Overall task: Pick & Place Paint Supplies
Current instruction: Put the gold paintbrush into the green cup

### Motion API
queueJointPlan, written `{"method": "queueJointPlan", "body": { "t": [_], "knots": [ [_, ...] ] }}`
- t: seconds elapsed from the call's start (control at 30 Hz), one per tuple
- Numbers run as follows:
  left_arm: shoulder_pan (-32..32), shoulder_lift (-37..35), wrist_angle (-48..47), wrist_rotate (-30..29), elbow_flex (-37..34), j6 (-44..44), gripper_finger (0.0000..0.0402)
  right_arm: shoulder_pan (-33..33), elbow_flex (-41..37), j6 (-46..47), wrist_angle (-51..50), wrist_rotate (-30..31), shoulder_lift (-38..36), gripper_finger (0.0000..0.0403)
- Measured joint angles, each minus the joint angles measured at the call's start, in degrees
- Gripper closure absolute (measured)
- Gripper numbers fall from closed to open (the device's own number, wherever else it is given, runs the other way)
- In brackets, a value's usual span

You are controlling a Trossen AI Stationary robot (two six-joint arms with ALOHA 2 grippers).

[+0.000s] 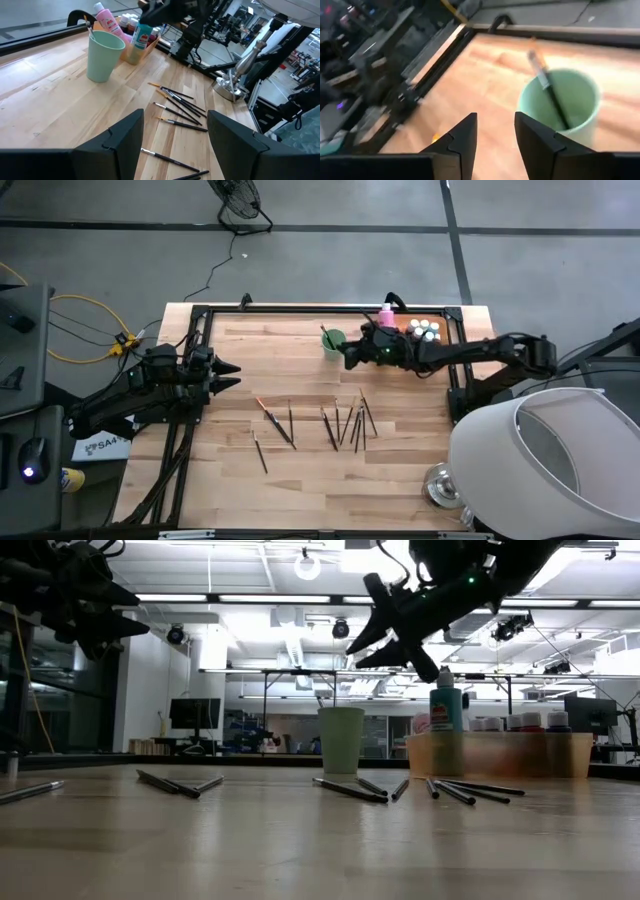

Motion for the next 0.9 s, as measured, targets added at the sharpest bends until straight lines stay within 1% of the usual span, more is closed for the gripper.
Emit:
{"method": "queueJointPlan", "body": {
  "t": [0.07, 0.2, 0.43, 0.53, 0.73, 0.83, 0.9],
  "knots": [
    [0.0, 0.0, 0.0, 0.0, 0.0, 0.0, 0.0187, 0.9, 0.0, 0.9, -0.6, -1.6, -0.1, 0.0281],
    [0.0, 0.0, 0.0, 0.0, 0.0, 0.0, 0.0187, 2.8, 0.0, 3.1, -1.8, -2.9, -0.1, 0.0289],
    [0.0, 0.0, 0.0, 0.0, 0.0, 0.0, 0.0187, 7.3, 0.0, 3.5, -1.8, -2.9, -0.1, 0.0292],
    [0.0, 0.0, 0.0, 0.0, 0.0, 0.0, 0.0187, 9.6, 0.0, 3.5, -2.9, -2.0, -0.1, 0.0292],
    [0.0, 0.0, 0.0, 0.0, 0.0, 0.0, 0.0187, 13.1, 0.0, 4.0, -10.4, 0.0, -0.1, 0.0292],
    [0.0, 0.0, 0.0, 0.0, 0.0, 0.0, 0.0187, 13.9, 0.1, 7.6, -15.5, 0.6, -0.1, 0.0292],
    [0.0, 0.0, 0.0, 0.0, 0.0, 0.0, 0.0187, 13.3, 1.7, 10.5, -21.2, 0.0, 0.0, 0.0292]
  ]
}}
